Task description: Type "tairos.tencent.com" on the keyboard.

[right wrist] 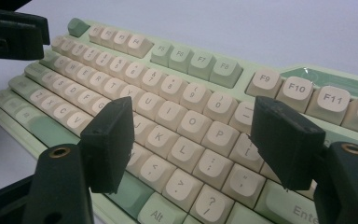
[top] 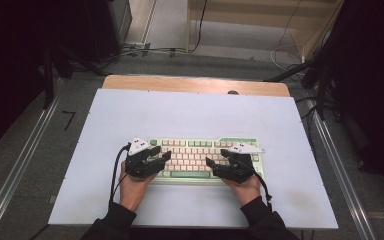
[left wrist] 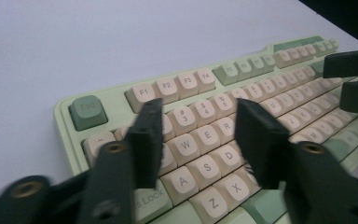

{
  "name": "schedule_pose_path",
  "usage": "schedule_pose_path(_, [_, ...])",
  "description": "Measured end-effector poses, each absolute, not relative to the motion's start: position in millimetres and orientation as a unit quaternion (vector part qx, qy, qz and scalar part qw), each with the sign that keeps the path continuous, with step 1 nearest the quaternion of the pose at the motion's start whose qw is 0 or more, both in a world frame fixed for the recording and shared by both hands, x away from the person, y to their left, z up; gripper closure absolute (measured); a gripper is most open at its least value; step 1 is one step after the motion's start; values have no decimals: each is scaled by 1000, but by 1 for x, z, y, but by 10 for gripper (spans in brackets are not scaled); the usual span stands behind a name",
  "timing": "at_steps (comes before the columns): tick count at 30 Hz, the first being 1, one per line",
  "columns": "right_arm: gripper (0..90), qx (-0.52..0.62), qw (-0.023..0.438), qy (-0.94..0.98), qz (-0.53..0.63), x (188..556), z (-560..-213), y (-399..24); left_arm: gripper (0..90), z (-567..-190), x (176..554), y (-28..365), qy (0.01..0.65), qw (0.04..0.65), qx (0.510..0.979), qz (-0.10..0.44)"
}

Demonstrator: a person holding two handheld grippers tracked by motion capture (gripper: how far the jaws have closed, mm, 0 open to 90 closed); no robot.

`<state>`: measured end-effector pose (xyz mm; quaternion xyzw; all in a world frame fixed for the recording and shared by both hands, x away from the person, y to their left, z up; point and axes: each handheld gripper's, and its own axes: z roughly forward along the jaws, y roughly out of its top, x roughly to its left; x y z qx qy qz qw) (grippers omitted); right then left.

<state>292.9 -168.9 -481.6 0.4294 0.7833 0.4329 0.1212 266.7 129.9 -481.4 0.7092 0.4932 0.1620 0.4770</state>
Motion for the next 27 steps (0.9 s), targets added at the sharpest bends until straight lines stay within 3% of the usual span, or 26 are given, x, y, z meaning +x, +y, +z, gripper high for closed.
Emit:
schedule_pose_path(3, [287,431,121,783,432,292,-482,-170,791,-481,268,129,481,480,717,155])
schedule_pose_path(7, [288,433,124,782,431,291,-482,-172,900,-483,272,125,476,474,725,149])
schedule_pose_path(27, [288,457,136,768,428,285,-483,-192,900,-494,289,106,473,432,754,143])
